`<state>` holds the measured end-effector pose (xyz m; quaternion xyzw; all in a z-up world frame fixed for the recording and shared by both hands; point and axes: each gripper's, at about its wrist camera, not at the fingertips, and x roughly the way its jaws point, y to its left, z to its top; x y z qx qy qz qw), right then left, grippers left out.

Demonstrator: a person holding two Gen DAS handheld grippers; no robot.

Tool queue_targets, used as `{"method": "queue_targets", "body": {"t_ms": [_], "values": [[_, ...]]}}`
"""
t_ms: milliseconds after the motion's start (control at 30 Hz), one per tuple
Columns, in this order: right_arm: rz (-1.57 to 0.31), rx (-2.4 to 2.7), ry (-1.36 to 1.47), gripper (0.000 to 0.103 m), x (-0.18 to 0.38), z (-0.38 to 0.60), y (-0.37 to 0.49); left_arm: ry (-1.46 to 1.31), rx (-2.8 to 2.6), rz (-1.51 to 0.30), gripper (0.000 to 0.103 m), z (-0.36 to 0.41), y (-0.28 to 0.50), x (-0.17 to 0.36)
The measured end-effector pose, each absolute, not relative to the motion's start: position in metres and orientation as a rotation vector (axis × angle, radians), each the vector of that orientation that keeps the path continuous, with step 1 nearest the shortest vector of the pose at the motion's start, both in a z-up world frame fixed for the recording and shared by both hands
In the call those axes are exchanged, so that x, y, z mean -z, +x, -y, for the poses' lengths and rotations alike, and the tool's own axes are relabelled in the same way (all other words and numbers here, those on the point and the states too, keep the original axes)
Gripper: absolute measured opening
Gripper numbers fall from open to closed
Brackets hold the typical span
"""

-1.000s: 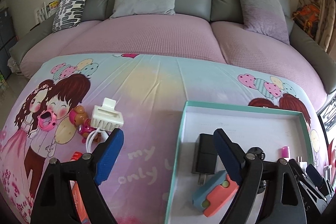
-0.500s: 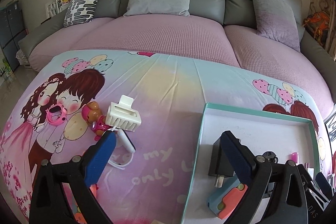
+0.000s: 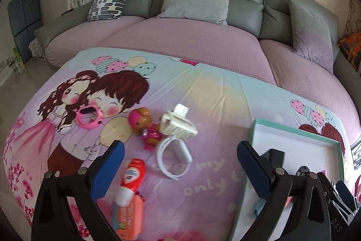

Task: Organize rigid objects
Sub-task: 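Move both open tools from the tray back to the object pile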

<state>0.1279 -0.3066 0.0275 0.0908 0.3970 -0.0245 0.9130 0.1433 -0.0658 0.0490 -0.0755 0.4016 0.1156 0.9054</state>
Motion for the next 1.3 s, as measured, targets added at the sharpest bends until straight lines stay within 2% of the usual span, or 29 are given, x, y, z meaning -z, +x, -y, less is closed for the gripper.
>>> {"method": "queue_targets", "body": {"t_ms": [867,1300], "values": [[-0.836,-0.223,-0.061,0.103,-0.021,0.159,0.125,-0.274,-0.442,-0.943,0.100,-0.068,0.092,-0.014],[-0.894,-0.355,-0.117,0.103,-0.002,0.103,0.116,-0.328,-0.455,-0.999,0.100,-0.096,0.089,0.010]]}}
